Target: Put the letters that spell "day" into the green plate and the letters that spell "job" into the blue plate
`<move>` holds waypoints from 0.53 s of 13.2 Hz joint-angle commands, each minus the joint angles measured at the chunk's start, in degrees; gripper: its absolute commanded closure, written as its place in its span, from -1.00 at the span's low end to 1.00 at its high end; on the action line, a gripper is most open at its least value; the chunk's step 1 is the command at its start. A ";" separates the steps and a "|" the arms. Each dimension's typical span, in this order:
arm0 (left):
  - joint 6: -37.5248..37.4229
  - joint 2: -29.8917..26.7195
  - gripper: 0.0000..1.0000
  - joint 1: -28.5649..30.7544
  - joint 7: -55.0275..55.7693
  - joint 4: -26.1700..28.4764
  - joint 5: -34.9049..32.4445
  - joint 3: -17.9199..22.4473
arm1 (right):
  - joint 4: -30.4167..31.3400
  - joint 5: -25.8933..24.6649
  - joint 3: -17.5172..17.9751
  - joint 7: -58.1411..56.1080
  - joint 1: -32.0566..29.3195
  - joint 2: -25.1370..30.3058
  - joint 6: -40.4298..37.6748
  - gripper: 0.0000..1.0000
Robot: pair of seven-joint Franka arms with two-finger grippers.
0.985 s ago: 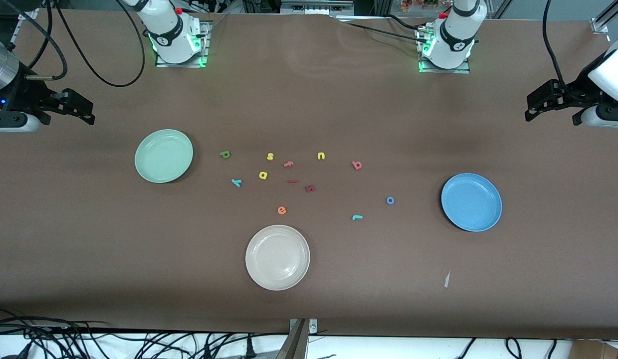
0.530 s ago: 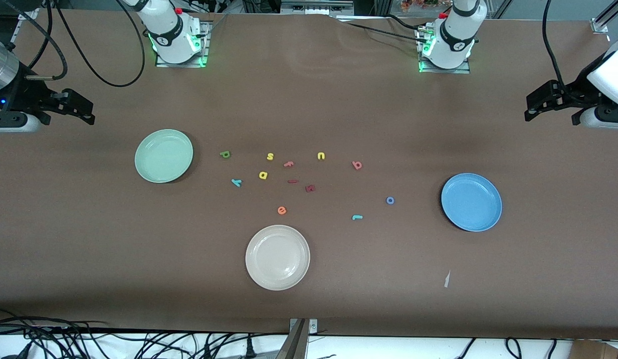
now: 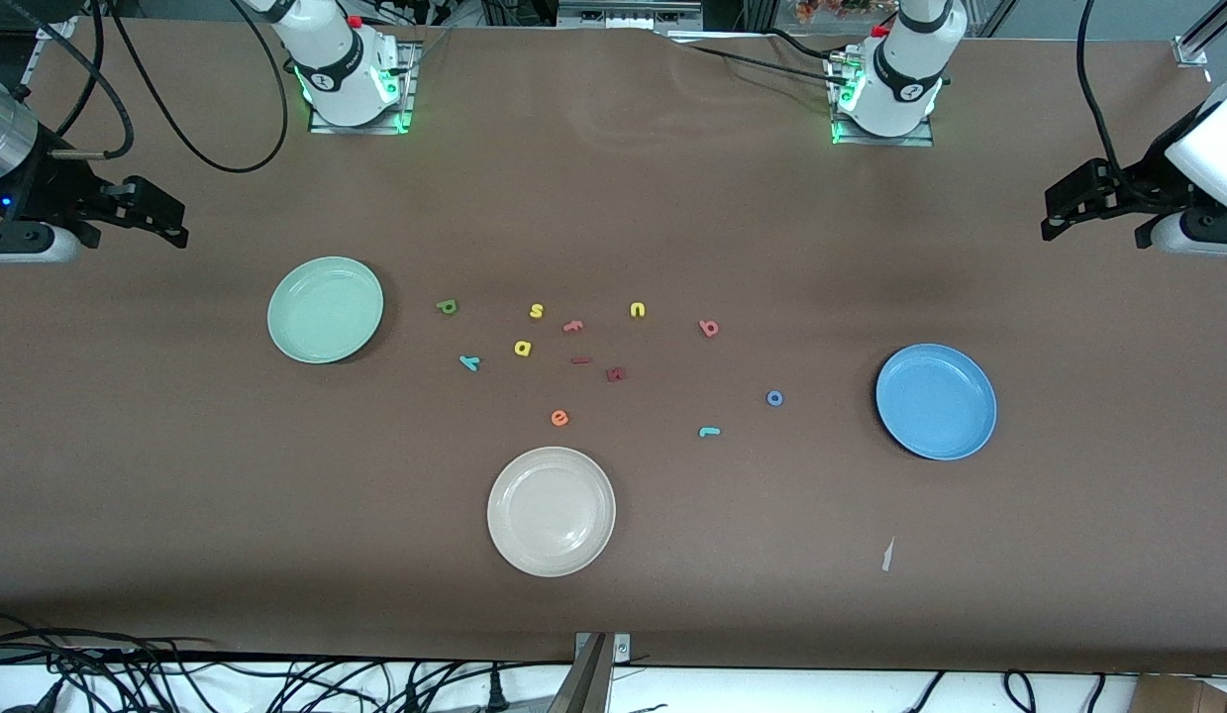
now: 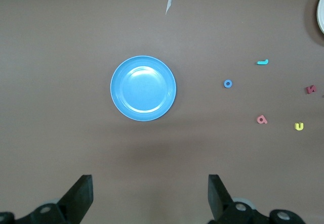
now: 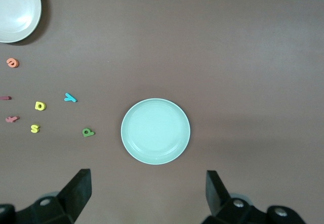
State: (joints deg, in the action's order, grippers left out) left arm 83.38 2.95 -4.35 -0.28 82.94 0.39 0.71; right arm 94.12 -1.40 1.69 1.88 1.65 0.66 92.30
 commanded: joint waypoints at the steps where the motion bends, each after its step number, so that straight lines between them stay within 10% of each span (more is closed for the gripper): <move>1: -1.55 0.04 -1.00 0.30 0.28 -0.94 0.93 -0.09 | 0.80 0.25 -0.11 -0.48 -0.07 0.75 0.25 -1.00; 7: -1.99 -0.04 -1.00 -0.31 0.63 -1.20 1.02 -0.44 | 0.89 0.43 -0.28 -0.21 -0.07 0.75 0.16 -1.00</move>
State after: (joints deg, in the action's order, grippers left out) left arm 82.50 2.94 -4.40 -0.28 82.93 0.39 0.56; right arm 94.16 -1.37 1.64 1.89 1.65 0.65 92.30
